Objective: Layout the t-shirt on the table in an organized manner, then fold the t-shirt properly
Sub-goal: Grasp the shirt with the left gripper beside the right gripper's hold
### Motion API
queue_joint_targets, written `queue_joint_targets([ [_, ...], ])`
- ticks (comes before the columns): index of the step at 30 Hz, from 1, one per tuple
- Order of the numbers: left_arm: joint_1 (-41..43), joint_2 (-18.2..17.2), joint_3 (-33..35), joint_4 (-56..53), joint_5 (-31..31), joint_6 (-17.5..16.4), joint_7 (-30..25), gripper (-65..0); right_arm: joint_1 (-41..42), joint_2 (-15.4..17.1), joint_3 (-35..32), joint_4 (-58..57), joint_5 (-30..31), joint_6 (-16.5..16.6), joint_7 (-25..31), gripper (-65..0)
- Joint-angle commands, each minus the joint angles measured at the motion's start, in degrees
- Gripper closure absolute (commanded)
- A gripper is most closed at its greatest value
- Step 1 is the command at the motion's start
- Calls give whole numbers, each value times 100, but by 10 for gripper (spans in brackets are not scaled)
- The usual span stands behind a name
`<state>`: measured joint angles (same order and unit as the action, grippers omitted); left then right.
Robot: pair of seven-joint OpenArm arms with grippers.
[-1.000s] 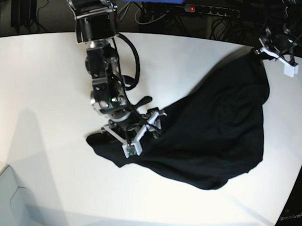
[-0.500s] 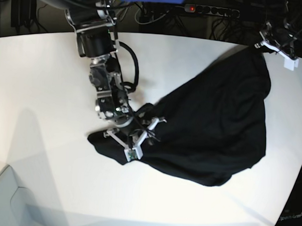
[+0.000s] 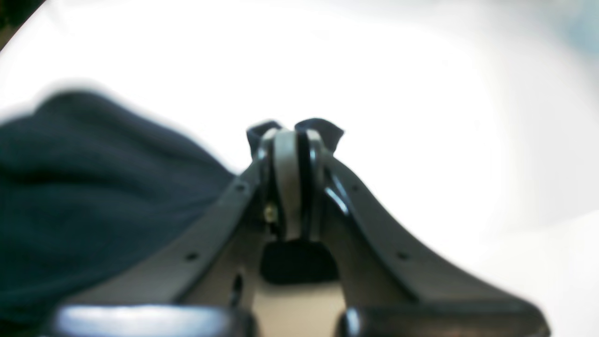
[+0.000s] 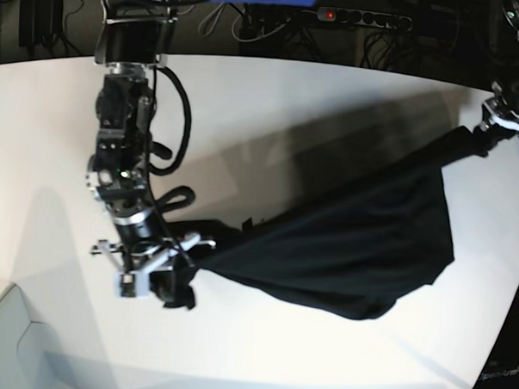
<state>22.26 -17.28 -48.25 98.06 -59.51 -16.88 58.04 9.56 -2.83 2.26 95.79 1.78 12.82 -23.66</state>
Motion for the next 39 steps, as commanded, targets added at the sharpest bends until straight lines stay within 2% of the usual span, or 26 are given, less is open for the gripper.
queue_joint_targets([
  [1, -50, -105, -182, 141, 12, 23, -59, -2, 42, 50, 183, 395, -15, -38, 225, 0],
  [5, -560, -105, -296, 247, 12, 23, -59, -2, -152, 32, 868, 1168, 20, -47, -12, 0],
  [9, -1044, -105, -296, 273, 12, 31, -59, -2, -328, 50, 1325, 1555, 477, -47, -293, 0],
  [16, -2477, -114, -199, 264, 38, 84, -41, -2, -319, 261, 1405, 1766, 547, -12, -408, 0],
  [21, -2863, -79, 557, -8, 74, 84, -50, -4, -380, 252, 1405, 1819, 521, -12, -408, 0],
  [25, -2828, 290, 1550, -632, 74, 84, -50, -5, -556, 252, 1422, 1819, 521, -12, -408, 0],
  [29, -2802, 554, 2886, -1257, 47, 58, -50, -9, -644, 252, 1431, 1810, 512, -12, -408, 0],
  [32, -2802, 695, 3748, -1353, 56, 58, -50, -76, -697, 252, 1413, 1810, 512, -12, -408, 0],
  [36, -2820, 730, 4715, -1353, 74, 93, -94, -290, -714, 252, 1413, 1801, 512, -12, -408, 0],
  [39, -2846, 721, 5207, -1345, 399, 75, -94, -409, -714, 252, 1413, 1801, 512, -12, -408, 0],
])
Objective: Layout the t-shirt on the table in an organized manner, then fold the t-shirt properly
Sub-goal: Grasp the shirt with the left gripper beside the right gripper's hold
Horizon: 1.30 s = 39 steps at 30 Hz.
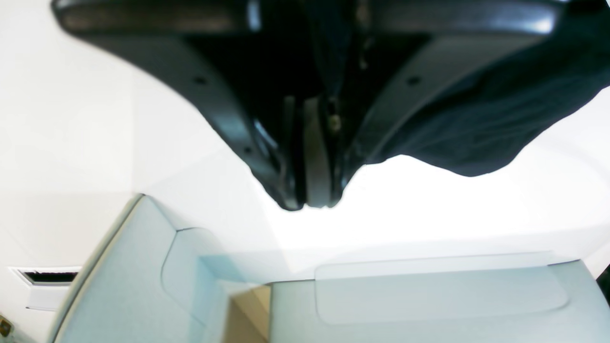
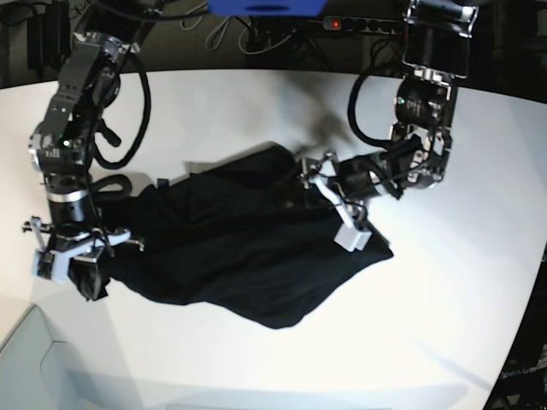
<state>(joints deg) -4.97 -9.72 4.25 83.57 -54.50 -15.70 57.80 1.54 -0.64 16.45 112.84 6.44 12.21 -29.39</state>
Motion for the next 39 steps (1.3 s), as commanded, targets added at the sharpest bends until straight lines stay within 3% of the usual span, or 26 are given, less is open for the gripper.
queue_joint_targets([
  [1, -175, -35, 107, 105, 118, -34, -70, -433, 88, 34, -5, 97, 46, 50, 165, 0],
  [7, -254, 53, 784, 412, 1252, -25, -88, -468, 44, 34, -5, 70, 46, 50, 165, 0],
  [18, -263, 800, 1610, 720, 3828, -25, -88, -490, 26, 34, -14, 53, 46, 50, 165, 0],
  [21, -263, 862, 1628, 676, 4057, -52, -88, -490, 17, 51, -14, 53, 46, 50, 165, 0],
  [39, -632, 870, 1654, -54, 4083, -52, -88, -485, 17, 51, -14, 53, 46, 50, 165, 0],
])
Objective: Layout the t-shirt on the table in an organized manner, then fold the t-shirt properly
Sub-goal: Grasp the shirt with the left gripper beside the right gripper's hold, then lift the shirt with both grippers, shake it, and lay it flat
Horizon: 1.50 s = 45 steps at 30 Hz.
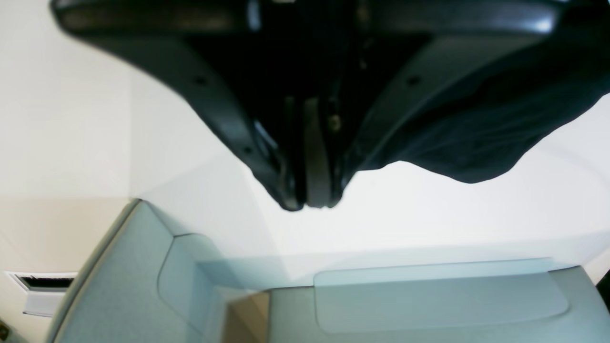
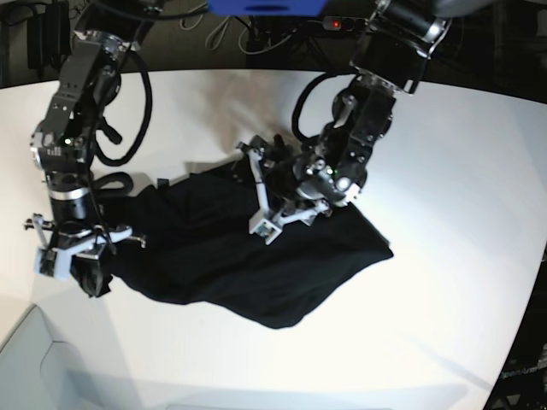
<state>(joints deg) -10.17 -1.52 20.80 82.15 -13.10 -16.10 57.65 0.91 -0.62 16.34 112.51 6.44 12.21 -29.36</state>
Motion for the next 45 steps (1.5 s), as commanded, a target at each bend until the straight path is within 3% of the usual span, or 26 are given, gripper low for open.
queue_joint_targets([
  [1, -112, 51, -1, 88, -57, -21, -72, -485, 81, 49, -3, 85, 46, 50, 163, 0],
  [4, -112, 51, 8, 88, -57, -30, -72, -467, 81, 49, -3, 85, 46, 50, 163, 0],
  [9, -147, 33, 290, 80, -57, -47, -72, -350, 81, 49, -3, 85, 46, 50, 163, 0],
  [14, -244, -11, 624, 71, -57, -47, -72, -283, 90, 49, -3, 15, 46, 50, 163, 0],
  [16, -253, -11, 632, 71, -57, -47, -72, -194, 90, 49, -3, 15, 46, 50, 163, 0],
  [19, -270, -11, 597, 97, -57, -12, -72, 0, 90, 49, -3, 15, 46, 50, 163, 0],
  [23, -332, -28, 580, 255, -57, -12, -72, 0, 107, 58, 23, 15, 46, 50, 163, 0],
  [26, -341, -274, 465, 783, -74, -3, -72, -2, 125, 67, 32, 15, 46, 50, 163, 0],
  [31, -314, -371, -880, 2031, -109, -21, -20, -2, 133, 260, 41, 24, 46, 50, 163, 0],
  [36, -446, -327, -1943, 2277, -118, -47, -72, -2, 292, 269, 15, 33, 46, 50, 163, 0],
  [40, -859, -318, -2392, 2242, -118, -12, -72, -2, 564, 278, -12, 68, 46, 58, 84, 0],
  [45, -1686, -318, -2682, 2242, -118, 5, -72, -2, 1566, 295, -82, 147, 55, 76, -593, 0],
])
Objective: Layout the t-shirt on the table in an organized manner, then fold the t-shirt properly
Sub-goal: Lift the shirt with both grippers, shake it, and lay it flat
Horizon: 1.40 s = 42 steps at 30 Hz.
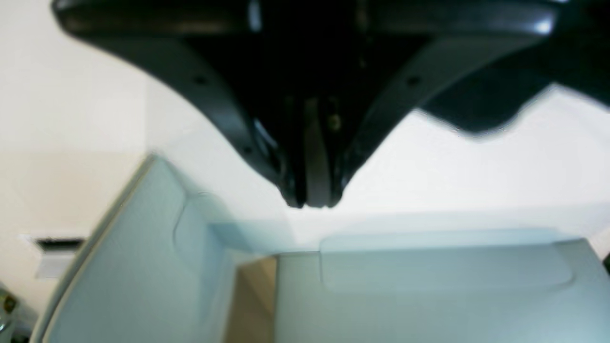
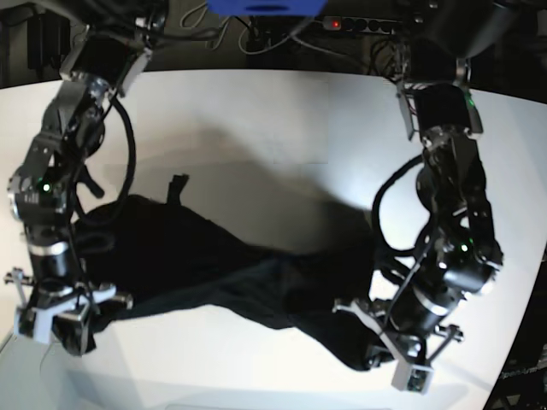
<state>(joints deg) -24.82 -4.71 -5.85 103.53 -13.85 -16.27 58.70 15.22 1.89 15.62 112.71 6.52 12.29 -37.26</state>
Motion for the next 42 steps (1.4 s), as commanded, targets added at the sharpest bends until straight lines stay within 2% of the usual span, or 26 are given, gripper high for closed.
queue_joint_targets([
  [1, -468, 9, -61, 105, -35, 23, -177, -2, 390, 123, -10, 127, 46, 138, 55, 0],
  [5, -1356, 1, -105, -106, 18, 23, -177, -2, 1374, 229, -19, -66, 38, 533, -384, 0],
  [14, -3105, -52, -105, -616, 26, 23, -169, -2, 3291, 659, -151, -1306, 29, 542, -481, 0],
  [17, -3457, -87, -105, -739, 26, 23, -169, -2, 3880, 800, -151, -1666, 29, 542, -499, 0],
  [20, -3597, -289, -176, -766, 18, 23, -177, -2, 4223, 923, -151, -1763, 29, 542, -507, 0],
  [24, -3659, -333, -642, -845, -18, 23, -186, -2, 4416, 1116, -142, -1719, 29, 551, -507, 0],
  [27, -3615, -404, -949, -775, -35, -12, -125, -2, 4240, 1152, -124, -1358, 38, 551, -543, 0],
  [32, -2920, -544, -1037, -361, -53, -21, -125, -2, 3168, 1046, -133, -242, 73, 551, -604, 0],
  [37, -1716, -641, -1037, 289, -53, -30, -125, -2, 1744, 492, -116, 400, 82, 560, -534, 0],
  [42, -195, -659, -1125, 782, -308, -30, -125, -2, 108, -62, -124, 382, 82, 560, 20, 0],
])
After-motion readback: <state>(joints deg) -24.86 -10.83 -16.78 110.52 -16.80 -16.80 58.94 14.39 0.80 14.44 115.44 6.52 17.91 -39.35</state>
